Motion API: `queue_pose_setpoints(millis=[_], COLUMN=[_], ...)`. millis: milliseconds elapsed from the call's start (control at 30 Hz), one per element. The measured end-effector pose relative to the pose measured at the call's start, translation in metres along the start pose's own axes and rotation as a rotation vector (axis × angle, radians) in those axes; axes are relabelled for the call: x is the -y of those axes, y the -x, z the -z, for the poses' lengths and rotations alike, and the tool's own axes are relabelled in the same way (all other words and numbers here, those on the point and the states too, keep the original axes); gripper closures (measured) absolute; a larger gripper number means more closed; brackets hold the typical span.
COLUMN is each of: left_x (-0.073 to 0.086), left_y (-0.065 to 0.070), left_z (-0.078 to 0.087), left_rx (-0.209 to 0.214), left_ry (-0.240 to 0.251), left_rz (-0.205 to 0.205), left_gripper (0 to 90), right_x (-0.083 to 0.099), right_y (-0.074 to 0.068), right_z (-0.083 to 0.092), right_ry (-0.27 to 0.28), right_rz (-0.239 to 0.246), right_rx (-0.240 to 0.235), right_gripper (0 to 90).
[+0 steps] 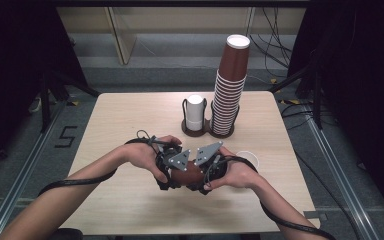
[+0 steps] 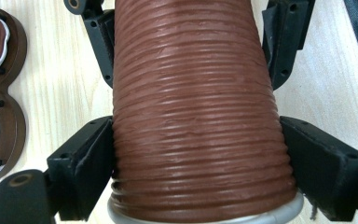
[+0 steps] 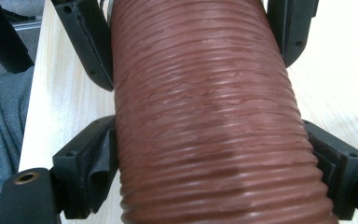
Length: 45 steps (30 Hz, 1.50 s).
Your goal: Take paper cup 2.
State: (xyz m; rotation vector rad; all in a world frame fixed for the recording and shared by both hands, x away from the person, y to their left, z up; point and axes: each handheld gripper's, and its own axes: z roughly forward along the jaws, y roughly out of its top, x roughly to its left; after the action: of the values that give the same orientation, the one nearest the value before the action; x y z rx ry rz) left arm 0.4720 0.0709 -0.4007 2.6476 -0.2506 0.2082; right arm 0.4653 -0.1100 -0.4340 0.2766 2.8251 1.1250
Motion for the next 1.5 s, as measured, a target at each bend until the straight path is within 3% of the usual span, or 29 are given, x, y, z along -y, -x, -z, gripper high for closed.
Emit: queue_pose_setpoints(millis=[800, 1100, 1233, 1267, 1367, 1400, 1500], left_x=[-0.0030, -0.0034, -0.0030, -0.0029, -0.0032, -0.0034, -0.0038], left_y=[0.0005, -0.0008, -0.0002, -0.0002, -0.0004, -0.0005, -0.0004], left_z=[-0.0022, -0.0014, -0.0028, -0.0029, -0.0023, -0.0022, -0.0018], left_rx=[0.013, 0.006, 0.008, 0.009, 0.015, 0.014, 0.026], left_ry=[-0.006, -0.013, -0.011, -0.011, -0.012, -0.011, -0.011], left_rz=[-0.008, -0.010, -0.007, -0.007, -0.004, -0.004, 0.008], left_gripper=[13.9, 14.0, 14.0, 14.0, 13.9, 13.9, 13.6], right_x=[0.0008, 0.0001, 0.0015, 0.0016, 0.0015, 0.0017, 0.0016], right_y=[0.0011, 0.0033, 0.0020, 0.0031, 0.0022, 0.0008, 0.0017], right_z=[0.0011, 0.0006, 0.0001, -0.0006, -0.0001, 0.0006, 0.0014], right_ry=[-0.039, -0.028, -0.037, -0.032, -0.030, -0.034, -0.030], right_rz=[-0.016, -0.007, -0.031, -0.010, -0.018, -0.044, -0.032], right_rx=[-0.018, -0.023, -0.029, -0.024, -0.030, -0.033, -0.037], right_gripper=[19.6, 19.8, 20.0, 20.0, 20.2, 20.2, 20.2])
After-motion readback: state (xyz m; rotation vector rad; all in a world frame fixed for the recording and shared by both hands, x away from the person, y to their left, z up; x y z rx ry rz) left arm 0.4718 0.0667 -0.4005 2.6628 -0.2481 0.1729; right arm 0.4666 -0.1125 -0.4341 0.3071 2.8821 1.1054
